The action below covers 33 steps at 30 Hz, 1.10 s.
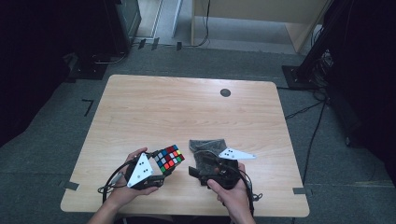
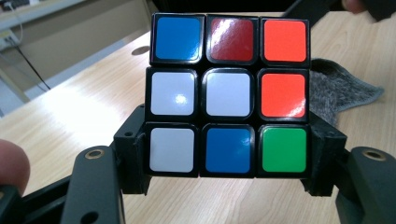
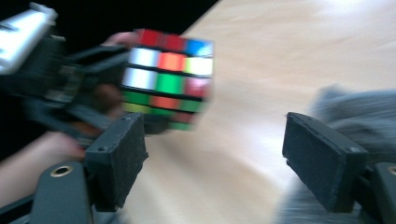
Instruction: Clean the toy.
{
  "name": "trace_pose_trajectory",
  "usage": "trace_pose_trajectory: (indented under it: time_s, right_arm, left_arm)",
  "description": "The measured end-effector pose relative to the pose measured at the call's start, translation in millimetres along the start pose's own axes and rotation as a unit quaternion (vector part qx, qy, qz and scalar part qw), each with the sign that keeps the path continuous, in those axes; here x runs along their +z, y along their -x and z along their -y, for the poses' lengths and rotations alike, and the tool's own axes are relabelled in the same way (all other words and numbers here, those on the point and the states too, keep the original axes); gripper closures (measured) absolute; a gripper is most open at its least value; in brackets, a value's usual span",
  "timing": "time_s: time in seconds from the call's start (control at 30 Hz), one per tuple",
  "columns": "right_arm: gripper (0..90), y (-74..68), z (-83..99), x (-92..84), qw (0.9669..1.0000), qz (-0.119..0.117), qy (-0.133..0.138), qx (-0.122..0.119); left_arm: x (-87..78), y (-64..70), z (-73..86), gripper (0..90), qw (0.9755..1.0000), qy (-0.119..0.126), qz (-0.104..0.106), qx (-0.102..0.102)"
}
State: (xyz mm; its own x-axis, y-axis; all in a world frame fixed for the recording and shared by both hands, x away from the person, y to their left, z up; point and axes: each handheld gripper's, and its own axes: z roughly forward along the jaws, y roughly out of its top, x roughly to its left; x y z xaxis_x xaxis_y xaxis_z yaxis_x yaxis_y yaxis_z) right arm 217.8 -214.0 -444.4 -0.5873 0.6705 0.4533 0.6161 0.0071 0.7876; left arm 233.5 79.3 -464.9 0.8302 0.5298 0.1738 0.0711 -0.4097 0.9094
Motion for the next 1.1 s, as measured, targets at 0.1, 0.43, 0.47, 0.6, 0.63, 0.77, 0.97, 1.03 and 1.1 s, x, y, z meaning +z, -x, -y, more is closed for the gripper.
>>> trace_pose_trajectory:
  time_s: [0.1, 0.43, 0.47, 0.6, 0.63, 0.77, 0.97, 1.03, 1.1]
  right_arm:
    - [22.6, 6.2, 4.0, 2.3, 0.9912, 0.113, -0.016, -0.066]
    - [30.3, 38.5, 35.1, 33.5, 0.9583, 0.24, -0.105, -0.115]
    - [31.0, 41.0, 36.9, 35.1, 0.9587, 0.239, -0.106, -0.111]
    - [31.9, 42.1, 38.6, 36.7, 0.958, 0.243, -0.104, -0.11]
    - [31.5, 41.0, 38.2, 35.6, 0.9577, 0.244, -0.104, -0.111]
    - [27.9, 29.7, 30.5, 25.5, 0.9569, 0.255, -0.06, -0.126]
    - [28.4, 45.8, 41.4, 41.8, 0.9453, 0.287, -0.093, -0.124]
    - [37.1, 49.4, 40.7, 39.3, 0.9495, 0.283, -0.088, -0.103]
    - [49.2, 50.5, 41.3, 37.6, 0.9506, 0.281, -0.084, -0.103]
  left_arm:
    - [-0.8, -4.6, 0.0, 34.1, 0.9996, 0.004, 0.008, -0.027]
    - [-0.6, -9.1, 0.6, 34.0, 0.9986, -0.002, -0.007, -0.053]
    - [-1.1, -9.4, 0.0, 34.0, 0.9986, -0.002, -0.01, -0.051]
    - [-3.4, -10.9, -1.0, 34.0, 0.9983, 0.002, -0.003, -0.059]
    - [-3.8, -11.4, -0.9, 34.0, 0.9981, 0.004, -0.002, -0.061]
    - [-3.6, -13.9, 0.8, 34.0, 0.9975, 0.004, 0.007, -0.071]
    - [-0.7, -9.1, 0.1, 34.0, 0.9986, -0.008, 0.001, -0.053]
    - [-0.3, -8.0, -0.4, 34.0, 0.9985, -0.007, 0.003, -0.054]
    - [0.6, -7.0, -0.5, 34.1, 0.9984, -0.006, 0.008, -0.056]
